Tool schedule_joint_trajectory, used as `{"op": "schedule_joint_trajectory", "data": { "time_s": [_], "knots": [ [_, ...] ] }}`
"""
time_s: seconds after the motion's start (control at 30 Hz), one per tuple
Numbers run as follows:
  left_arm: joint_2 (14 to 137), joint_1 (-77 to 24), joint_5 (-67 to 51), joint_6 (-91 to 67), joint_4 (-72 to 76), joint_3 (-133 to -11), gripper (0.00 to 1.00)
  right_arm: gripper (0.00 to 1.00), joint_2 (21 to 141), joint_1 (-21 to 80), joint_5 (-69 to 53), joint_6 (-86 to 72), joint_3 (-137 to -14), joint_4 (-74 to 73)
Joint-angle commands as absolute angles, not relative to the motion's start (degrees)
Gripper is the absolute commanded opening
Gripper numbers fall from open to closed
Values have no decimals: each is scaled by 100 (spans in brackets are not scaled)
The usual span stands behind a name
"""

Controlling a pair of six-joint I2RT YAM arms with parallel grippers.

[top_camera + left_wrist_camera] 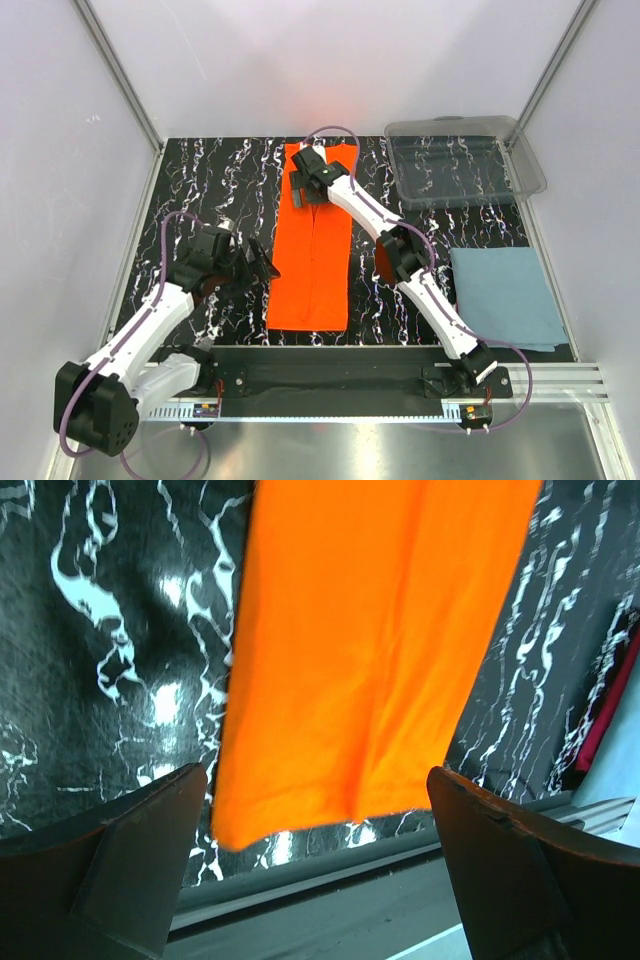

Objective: Fold and stack the t-shirts
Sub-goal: Fold the tshirt

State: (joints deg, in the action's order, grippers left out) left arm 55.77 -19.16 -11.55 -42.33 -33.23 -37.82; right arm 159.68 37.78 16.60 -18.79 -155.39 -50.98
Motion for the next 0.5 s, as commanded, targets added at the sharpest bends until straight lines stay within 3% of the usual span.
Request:
{"op": "schedule_joint_trajectory", "data": {
  "time_s": [0.0, 0.17, 0.33, 0.47],
  "knots": [
    [5677, -1881, -1476, -4289, -3086, -3639, 99, 100, 16514, 3481, 1547, -872, -15881, -5142],
    [5993, -1881, -1968, -4254, -2857, -3340, 97, 100, 16102, 3393, 1634, -264, -15802, -4755],
    [6266, -1785, -2399, -4113, -2760, -3357, 90, 100, 14840, 3401, 1424, -464, -15357, -4964],
    [6521, -1644, -2733, -3965, -2795, -3471, 86, 100, 13485, 3410, 59, -922, -14223, -5027]
  ]
}}
